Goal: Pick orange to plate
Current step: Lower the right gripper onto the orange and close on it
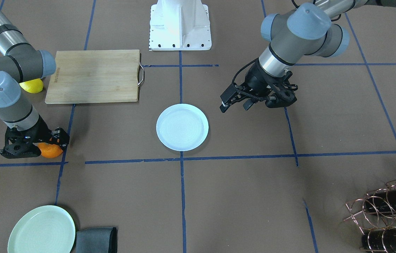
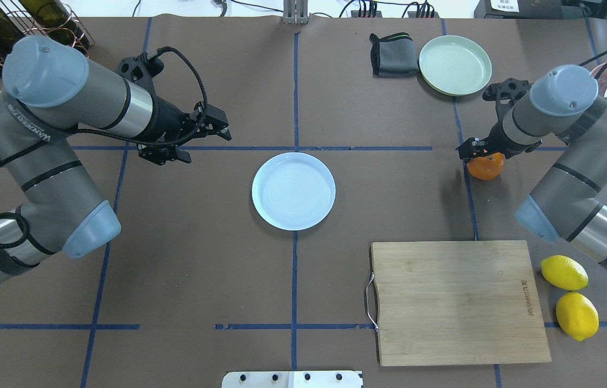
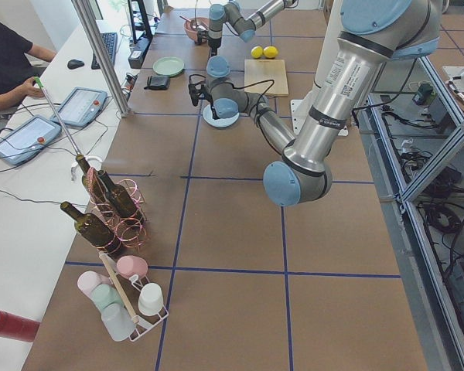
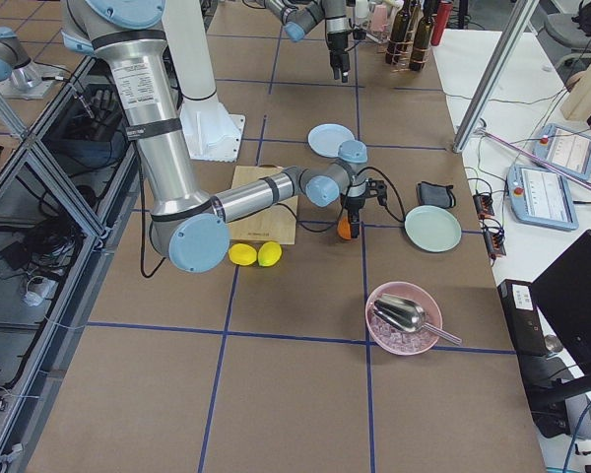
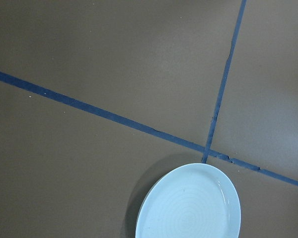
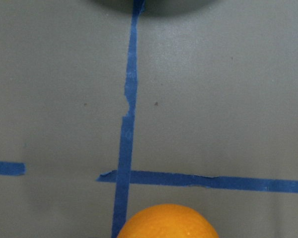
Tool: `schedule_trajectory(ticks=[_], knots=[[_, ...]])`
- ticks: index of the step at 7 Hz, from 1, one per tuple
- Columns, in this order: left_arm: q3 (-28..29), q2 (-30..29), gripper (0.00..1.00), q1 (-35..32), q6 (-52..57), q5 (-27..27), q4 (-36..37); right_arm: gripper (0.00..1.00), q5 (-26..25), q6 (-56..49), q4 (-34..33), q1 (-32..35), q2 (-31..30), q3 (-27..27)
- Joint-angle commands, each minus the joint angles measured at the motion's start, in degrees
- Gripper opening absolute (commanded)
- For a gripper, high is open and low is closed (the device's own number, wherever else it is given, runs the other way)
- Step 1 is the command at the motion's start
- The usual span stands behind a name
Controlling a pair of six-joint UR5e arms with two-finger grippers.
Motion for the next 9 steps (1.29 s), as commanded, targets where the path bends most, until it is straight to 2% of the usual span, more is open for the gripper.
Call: schedule_trajectory(ticks=[1, 2, 3, 4, 6, 8, 9], knots=[[0.0, 0.01, 1.0, -0.03, 0.0, 0.0, 0.0, 1.0, 0.24, -0.22, -0.04, -0.05, 0.02, -0.02], [0.0, 0.01, 1.0, -0.03, 0.0, 0.0, 0.0, 0.72, 0.42, -0.31, -0.04, -0.05, -0.07, 0.07], [0.0, 0.01, 1.0, -0.03, 0.0, 0.0, 0.0, 0.29, 0.59, -0.75, -0.04, -0.05, -0.24, 0.16], [0.0, -0.08, 1.0, -0.03, 0.0, 0.0, 0.0, 0.0, 0.77, -0.84, 0.05, 0.12, -0.16, 0.68], [-1.14, 1.14, 1.0, -0.11, 0.52, 0.08, -0.09, 0.0, 2.69, -0.05, -0.82, 3.01, -0.33, 6.45], [-5.69, 5.08, 1.0, -2.3, 12.24, 0.7, 0.09, 0.0, 8.66, 1.96, -0.83, 5.31, 0.63, 8.15], [-6.59, 7.71, 1.0, -3.7, 19.87, 0.7, 0.09, 0.0, 9.38, 5.72, -0.74, 5.14, 2.81, 8.68]])
